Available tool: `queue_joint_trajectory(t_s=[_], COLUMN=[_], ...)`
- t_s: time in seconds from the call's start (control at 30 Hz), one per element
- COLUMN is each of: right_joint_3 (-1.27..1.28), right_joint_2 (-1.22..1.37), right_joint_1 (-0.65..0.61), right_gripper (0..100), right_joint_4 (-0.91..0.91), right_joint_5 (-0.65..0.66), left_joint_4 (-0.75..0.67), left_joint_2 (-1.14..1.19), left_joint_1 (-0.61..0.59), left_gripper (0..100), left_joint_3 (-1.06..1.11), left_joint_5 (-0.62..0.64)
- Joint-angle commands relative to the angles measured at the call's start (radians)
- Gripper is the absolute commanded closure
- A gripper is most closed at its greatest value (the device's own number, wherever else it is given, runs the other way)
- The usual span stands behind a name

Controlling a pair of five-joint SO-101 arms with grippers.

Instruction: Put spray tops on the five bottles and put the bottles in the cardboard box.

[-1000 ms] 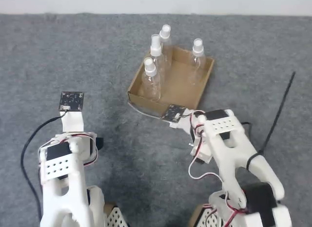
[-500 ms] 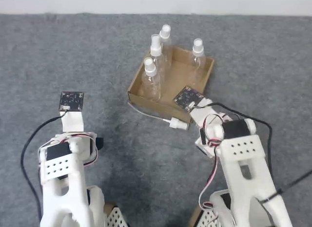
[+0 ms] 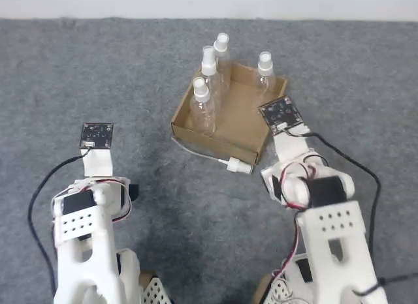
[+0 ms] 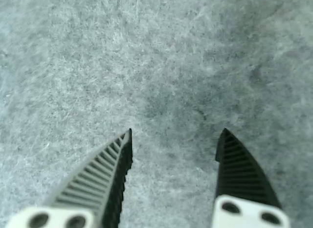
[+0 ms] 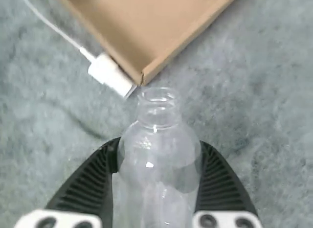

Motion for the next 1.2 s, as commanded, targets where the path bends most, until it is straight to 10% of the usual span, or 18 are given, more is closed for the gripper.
queue_joint_trajectory(t_s=[0.0,0.57,1.17], right_joint_3=[-0.049,0.215,0.328], right_joint_2=[-0.085,-0.312,-0.489], right_joint_1=[0.038,0.315,0.504], right_gripper=[93.2,93.2,93.5], right_joint_4=[-0.035,-0.26,-0.3], right_joint_5=[-0.015,-0.11,-0.11], left_joint_4=[-0.025,0.097,0.385], left_joint_2=[0.0,-0.002,0.009], left_joint_1=[0.002,0.227,0.494], left_gripper=[74,74,74], left_joint_3=[-0.028,-0.2,-0.484], left_joint_5=[0.0,-0.149,-0.74])
